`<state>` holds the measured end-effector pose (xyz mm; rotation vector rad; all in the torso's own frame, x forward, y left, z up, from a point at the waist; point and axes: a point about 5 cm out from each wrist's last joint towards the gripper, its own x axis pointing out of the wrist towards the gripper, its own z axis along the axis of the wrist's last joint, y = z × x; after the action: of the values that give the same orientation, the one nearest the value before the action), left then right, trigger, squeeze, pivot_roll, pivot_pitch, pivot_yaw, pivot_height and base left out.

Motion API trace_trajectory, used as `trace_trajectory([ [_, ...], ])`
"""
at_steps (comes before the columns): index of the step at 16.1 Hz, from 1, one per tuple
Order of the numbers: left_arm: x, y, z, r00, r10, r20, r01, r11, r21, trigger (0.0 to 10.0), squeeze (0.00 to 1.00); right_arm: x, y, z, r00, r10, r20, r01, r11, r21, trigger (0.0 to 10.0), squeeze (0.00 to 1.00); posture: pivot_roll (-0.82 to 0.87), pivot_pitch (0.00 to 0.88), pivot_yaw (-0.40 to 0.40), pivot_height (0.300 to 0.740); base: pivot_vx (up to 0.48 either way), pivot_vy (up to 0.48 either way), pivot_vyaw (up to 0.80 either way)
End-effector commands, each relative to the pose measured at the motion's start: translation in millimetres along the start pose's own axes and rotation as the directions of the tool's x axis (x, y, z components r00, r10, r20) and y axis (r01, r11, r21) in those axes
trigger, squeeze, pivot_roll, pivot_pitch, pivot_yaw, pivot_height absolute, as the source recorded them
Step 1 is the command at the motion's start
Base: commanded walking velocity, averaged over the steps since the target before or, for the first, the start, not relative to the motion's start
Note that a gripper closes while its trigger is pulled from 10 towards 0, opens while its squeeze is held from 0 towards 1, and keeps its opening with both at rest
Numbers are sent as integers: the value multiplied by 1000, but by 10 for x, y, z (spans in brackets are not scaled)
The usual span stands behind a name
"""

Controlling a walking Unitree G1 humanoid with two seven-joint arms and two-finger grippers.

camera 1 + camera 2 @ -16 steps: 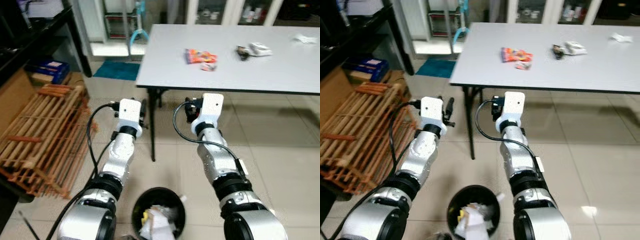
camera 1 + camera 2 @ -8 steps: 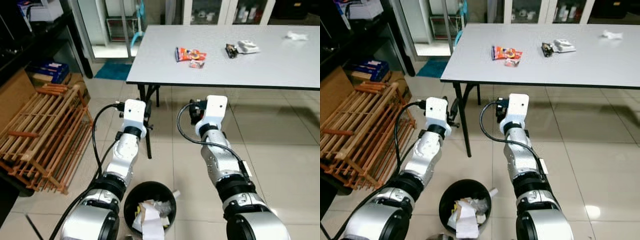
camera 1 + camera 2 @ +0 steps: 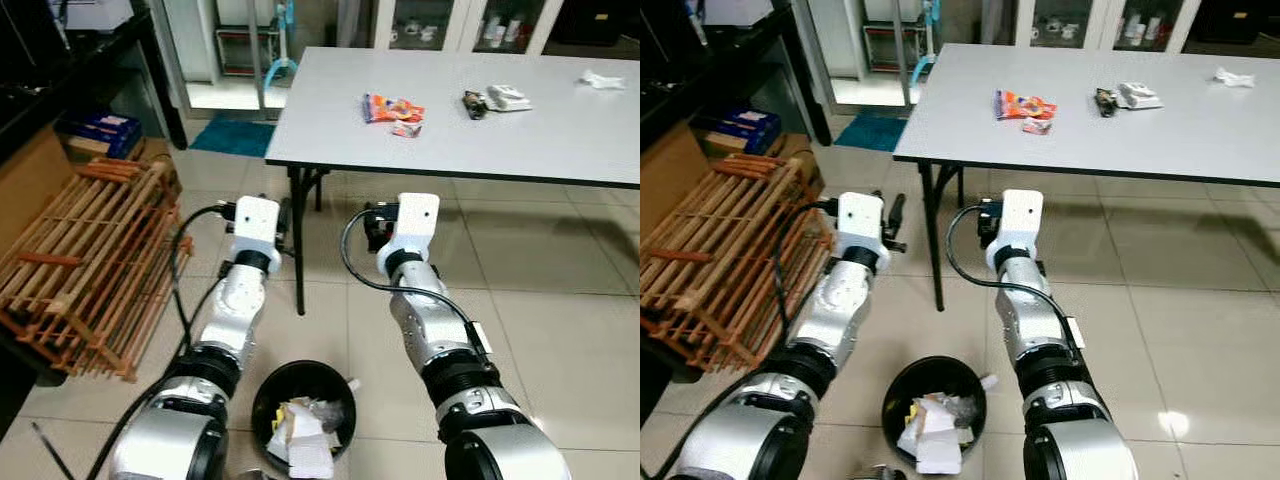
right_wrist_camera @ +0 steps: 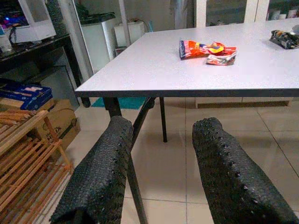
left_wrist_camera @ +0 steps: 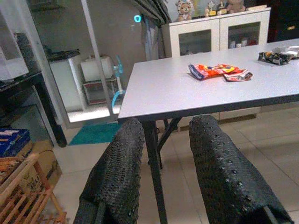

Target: Picking trash to rubbish bin

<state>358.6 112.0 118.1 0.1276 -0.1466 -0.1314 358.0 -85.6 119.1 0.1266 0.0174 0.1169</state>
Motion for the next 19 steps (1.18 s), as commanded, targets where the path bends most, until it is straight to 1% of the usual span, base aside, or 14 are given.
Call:
trace_trajectory([
  [1,-7,-66,-14,1000,-12,-13,12,1000,-2,10000,0,11,-39,40,1000,-7,5,7,1000,3,10000,0,36,0,41,740,0,-304,0],
  [9,-10,-49,-29,1000,-4,-23,4,1000,-4,10000,0,6,-9,18,1000,10,-6,-10,1000,-3,10000,0,34,0,43,740,0,-333,0],
  [12,-17,-53,-36,1000,-9,-25,9,1000,-5,10000,0,-3,34,10,999,38,-6,-38,999,-26,10000,0,32,0,47,740,0,-331,0],
  [14,-22,-53,-42,1000,-12,-26,12,1000,-5,10000,0,-10,56,-7,999,49,-13,-50,998,-39,10000,0,31,0,49,740,0,-332,594],
  [16,-28,-53,-49,1000,-13,-28,13,1000,-5,10000,0,-15,63,-17,999,50,-14,-50,998,-33,10000,0,32,0,51,740,0,-330,544],
  [19,-41,-46,-63,999,-15,-30,15,1000,-2,10000,0,-21,44,-34,999,32,-21,-32,999,0,10000,0,33,0,55,740,0,-330,0],
])
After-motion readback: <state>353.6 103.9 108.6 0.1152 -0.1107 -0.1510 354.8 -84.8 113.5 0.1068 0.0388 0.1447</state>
